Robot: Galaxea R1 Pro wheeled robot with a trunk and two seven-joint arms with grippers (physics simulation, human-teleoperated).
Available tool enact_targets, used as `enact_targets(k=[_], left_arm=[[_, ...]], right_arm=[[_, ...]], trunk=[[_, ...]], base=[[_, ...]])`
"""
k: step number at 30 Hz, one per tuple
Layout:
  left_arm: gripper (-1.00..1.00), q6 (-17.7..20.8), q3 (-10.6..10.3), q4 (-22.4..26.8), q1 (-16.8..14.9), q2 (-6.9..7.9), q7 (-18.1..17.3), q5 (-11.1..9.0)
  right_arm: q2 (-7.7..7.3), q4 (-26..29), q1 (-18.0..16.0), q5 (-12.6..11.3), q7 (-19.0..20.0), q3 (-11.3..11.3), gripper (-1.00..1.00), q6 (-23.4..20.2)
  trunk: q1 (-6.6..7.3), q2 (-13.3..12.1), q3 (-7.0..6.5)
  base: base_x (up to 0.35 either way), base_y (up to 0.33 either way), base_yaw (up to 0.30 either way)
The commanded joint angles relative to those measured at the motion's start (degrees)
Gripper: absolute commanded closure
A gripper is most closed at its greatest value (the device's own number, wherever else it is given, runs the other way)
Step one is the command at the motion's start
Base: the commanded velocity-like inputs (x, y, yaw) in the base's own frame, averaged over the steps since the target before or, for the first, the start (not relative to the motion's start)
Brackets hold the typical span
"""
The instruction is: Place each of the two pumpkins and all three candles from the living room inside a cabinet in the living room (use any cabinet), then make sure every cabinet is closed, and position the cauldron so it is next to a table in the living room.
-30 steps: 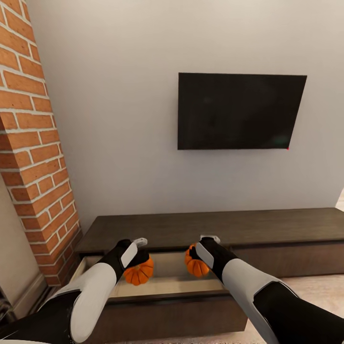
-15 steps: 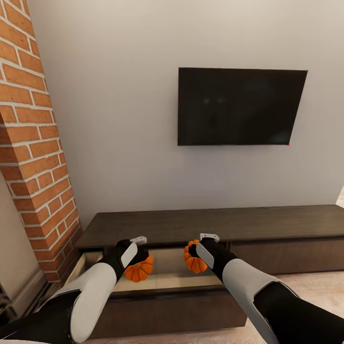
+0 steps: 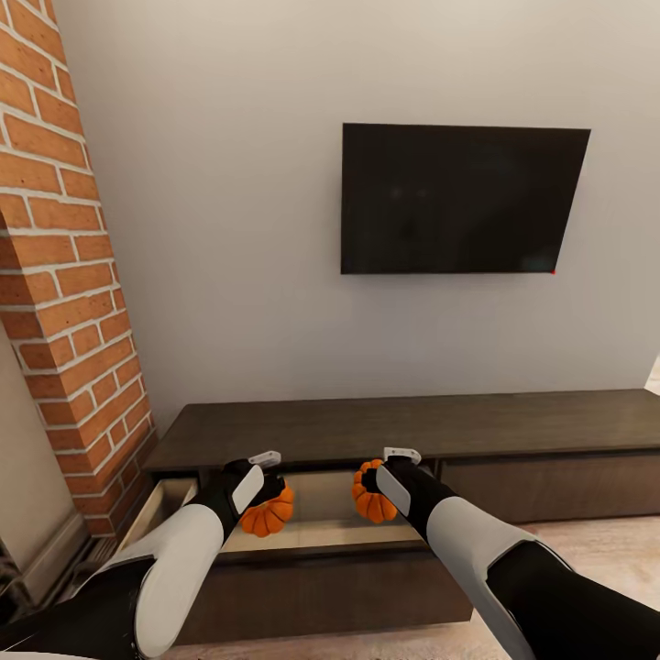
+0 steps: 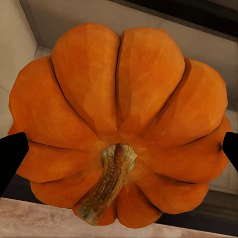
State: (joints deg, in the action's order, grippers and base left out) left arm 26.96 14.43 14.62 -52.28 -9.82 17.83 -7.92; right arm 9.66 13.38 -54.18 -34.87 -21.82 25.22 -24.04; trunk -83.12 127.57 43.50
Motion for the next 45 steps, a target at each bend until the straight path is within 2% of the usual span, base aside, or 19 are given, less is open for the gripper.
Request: enact_targets(k=[1,25,45], left_arm=[[1.0,0.2,-0.1,0.1,0.0,0.0,0.4,-0.6],[1.0,0.1,0.0,0.1,0.0,0.15,0.4,-0.6],[1.0,-0.1,-0.1,-2.0,0.0,0.16,0.5,-0.6]], right_arm=[[-0.04,0.1,0.0,-0.5,-0.3,0.5,1.0,-0.2],[0.09,0.0,0.0,-0.4,-0.3,0.6,1.0,-0.3],[0.14,0.0,0.0,-0.4,-0.4,0.6,1.0,-0.6]], trunk=[[0.01,0.0,0.06],[0.01,0.0,0.06],[0.01,0.0,0.06]], base=[[0.0,0.0,0.0],[0.002,0.0,0.0],[0.018,0.0,0.0]])
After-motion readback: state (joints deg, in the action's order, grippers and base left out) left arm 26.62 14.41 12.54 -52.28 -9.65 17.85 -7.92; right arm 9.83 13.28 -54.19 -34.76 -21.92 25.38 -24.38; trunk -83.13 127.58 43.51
